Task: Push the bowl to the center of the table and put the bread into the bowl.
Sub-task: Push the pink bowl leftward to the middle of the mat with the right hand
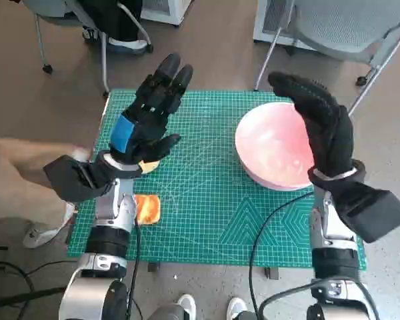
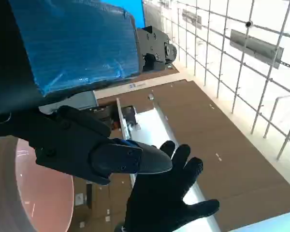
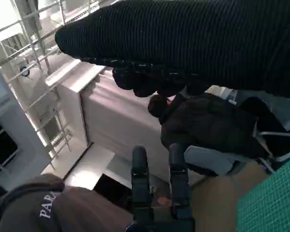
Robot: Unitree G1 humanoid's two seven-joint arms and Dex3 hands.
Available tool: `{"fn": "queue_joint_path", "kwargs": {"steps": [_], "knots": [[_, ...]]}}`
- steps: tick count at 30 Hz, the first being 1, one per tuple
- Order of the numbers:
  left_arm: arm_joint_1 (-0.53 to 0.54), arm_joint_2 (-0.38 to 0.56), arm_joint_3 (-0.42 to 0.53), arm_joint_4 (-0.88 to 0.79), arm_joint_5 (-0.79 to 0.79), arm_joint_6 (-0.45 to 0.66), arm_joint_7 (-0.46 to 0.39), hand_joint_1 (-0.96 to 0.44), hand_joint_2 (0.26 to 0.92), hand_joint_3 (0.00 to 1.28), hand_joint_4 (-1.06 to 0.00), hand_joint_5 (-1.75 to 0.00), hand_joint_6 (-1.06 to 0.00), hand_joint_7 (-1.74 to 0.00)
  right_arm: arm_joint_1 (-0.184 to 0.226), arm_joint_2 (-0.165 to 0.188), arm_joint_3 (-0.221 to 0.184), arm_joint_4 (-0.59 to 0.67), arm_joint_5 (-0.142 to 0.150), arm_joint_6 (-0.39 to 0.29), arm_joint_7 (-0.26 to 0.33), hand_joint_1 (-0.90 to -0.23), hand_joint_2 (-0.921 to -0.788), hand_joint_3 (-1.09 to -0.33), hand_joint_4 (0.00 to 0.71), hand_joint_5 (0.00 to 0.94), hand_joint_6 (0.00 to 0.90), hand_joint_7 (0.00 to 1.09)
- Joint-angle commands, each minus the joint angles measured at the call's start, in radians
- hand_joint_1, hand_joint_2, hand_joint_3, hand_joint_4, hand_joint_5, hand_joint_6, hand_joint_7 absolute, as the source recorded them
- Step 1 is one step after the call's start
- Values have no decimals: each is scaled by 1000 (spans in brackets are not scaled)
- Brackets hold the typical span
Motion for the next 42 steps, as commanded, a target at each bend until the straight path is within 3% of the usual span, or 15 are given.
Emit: {"fn": "queue_joint_path", "kwargs": {"steps": [1,11,37,42], "knots": [[-23,3,7,0,-17,16,-17,-576,921,252,-33,-4,-165,-20,14,-12,-6,8,11,20,10,-685,-921,-790,160,0,18,491],[-23,1,6,-16,-21,38,-28,-370,898,47,-65,-7,-194,-29,12,-14,-7,7,18,26,14,-678,-921,-779,164,2,24,481],[-12,1,-1,-11,25,-32,29,-415,889,9,-114,-9,-256,-47,32,-20,-8,-20,23,40,9,-681,-921,-752,178,6,41,455],[-9,-1,-5,-10,27,-37,34,-431,894,9,-118,-8,-259,-46,32,-38,-24,-10,27,36,6,-684,-921,-750,175,3,43,450]]}}
